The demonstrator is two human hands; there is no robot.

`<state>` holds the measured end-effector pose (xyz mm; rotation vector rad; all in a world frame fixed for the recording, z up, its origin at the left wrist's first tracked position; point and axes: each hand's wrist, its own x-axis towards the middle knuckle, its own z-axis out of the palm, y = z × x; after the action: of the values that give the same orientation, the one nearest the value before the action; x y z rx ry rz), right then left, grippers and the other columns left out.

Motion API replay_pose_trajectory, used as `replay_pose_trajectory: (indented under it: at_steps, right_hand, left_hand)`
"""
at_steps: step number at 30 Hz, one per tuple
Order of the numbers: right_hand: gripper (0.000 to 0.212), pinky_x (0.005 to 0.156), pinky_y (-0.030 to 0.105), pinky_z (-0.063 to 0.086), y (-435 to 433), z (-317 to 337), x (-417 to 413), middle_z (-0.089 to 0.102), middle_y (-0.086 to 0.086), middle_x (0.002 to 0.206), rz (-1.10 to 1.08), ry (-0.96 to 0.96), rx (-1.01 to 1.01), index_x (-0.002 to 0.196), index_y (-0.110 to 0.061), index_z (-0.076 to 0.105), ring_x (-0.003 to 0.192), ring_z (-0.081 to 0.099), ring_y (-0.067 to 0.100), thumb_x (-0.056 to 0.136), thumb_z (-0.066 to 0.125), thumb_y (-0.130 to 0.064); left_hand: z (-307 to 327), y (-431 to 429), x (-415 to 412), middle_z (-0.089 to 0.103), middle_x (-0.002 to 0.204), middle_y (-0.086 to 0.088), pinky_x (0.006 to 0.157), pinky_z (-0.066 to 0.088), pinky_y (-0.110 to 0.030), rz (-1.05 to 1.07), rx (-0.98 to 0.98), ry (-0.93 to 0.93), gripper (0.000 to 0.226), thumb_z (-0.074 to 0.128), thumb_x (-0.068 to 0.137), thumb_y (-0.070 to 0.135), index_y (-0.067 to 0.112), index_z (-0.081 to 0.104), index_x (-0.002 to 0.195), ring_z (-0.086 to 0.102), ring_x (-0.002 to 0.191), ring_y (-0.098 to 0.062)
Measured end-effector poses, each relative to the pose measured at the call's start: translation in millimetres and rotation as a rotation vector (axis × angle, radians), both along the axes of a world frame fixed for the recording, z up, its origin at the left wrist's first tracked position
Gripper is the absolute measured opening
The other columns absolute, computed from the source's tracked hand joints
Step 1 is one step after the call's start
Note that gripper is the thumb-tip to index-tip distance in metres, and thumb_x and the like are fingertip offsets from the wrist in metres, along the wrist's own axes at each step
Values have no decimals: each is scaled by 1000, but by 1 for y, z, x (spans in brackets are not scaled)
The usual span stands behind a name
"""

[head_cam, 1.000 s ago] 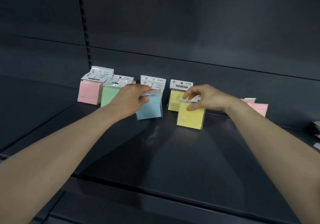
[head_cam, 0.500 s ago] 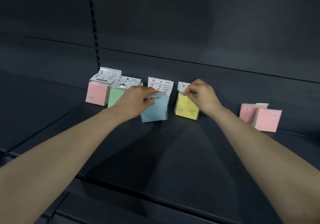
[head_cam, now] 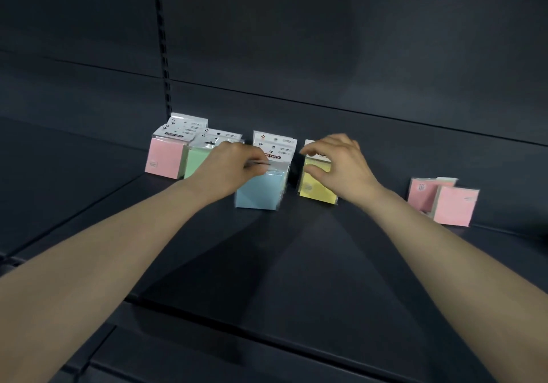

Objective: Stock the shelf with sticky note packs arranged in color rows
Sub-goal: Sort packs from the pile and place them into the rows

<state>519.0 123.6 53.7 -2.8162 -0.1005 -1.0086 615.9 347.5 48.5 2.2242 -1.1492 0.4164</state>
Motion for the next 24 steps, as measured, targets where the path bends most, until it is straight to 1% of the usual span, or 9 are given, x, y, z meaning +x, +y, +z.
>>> replay_pose_trajectory:
  at_steps: [2, 4, 6, 9, 11, 14, 19, 22, 24]
  right_hand:
    - [30, 96, 33, 36, 9, 2, -4, 66, -13, 100, 23, 84, 55, 110, -30, 68, 111, 48, 16, 81, 73, -30]
    - [35, 96, 29, 39, 18, 0, -6, 66, -13, 102, 25, 180, 90, 112, -31, 67, 110, 48, 14, 78, 76, -35]
    - [37, 94, 27, 42, 29, -1, -10, 65, -16, 100, 18, 243, 144, 110, -33, 67, 106, 50, 11, 75, 77, -40]
    - [24, 82, 25, 46, 48, -3, -12, 67, -15, 88, 16, 274, 278, 95, -35, 70, 92, 56, 7, 74, 79, -42]
    - [14, 77, 30, 49, 60, -4, -10, 67, -10, 80, -36, 273, 320, 85, -31, 70, 84, 59, 10, 76, 76, -40]
    - [13, 79, 34, 50, 71, -4, -10, 70, -5, 86, -152, 266, 316, 87, -25, 72, 86, 61, 14, 82, 72, -37]
    - [5, 72, 15, 40, 80, 0, -20, 68, -12, 90, -240, 251, 390, 90, -31, 72, 82, 56, -4, 84, 72, -30]
    - [5, 67, 5, 37, 84, 3, -13, 69, -9, 92, -276, 259, 434, 88, -33, 71, 80, 55, -5, 85, 73, -30]
    - [9, 74, 15, 44, 87, 0, -1, 69, -4, 93, -314, 256, 449, 91, -23, 73, 85, 58, 5, 85, 71, -30]
  left_hand:
    - [1, 0, 3, 71, 84, 4, 68, 42, -14, -29, -33, -29, 10, 68, 86, 29, 22, 74, 90, 63, 82, -14]
    - [2, 0, 6, 68, 88, 4, 73, 44, -24, -84, -46, -79, 12, 72, 83, 28, 19, 76, 90, 62, 83, -14]
    - [7, 1, 6, 65, 88, 6, 73, 43, -26, -107, -47, -92, 13, 72, 82, 30, 21, 76, 91, 60, 82, -13]
    - [14, 3, 9, 67, 88, 6, 75, 47, -33, -133, 5, -128, 13, 70, 82, 34, 26, 75, 91, 60, 85, -16]
    - [16, 5, 12, 69, 90, 7, 78, 47, -35, -154, 16, -162, 14, 69, 83, 35, 28, 74, 94, 57, 91, -17]
    - [14, 16, 27, 68, 96, 7, 84, 47, -37, -178, -60, -226, 19, 62, 89, 34, 27, 71, 106, 53, 98, -21]
    - [4, 53, 69, 64, 112, -2, 90, 43, -37, -122, -51, -265, 28, 62, 91, 26, 22, 64, 119, 51, 104, -29]
    - [-7, 72, 87, 57, 125, -5, 102, 36, -36, -145, 66, -276, 49, 70, 84, 36, 20, 59, 129, 48, 116, -30]
    - [-12, 79, 94, 48, 136, -2, 112, 28, -36, -150, 185, -291, 70, 72, 78, 48, 22, 49, 138, 41, 126, -27]
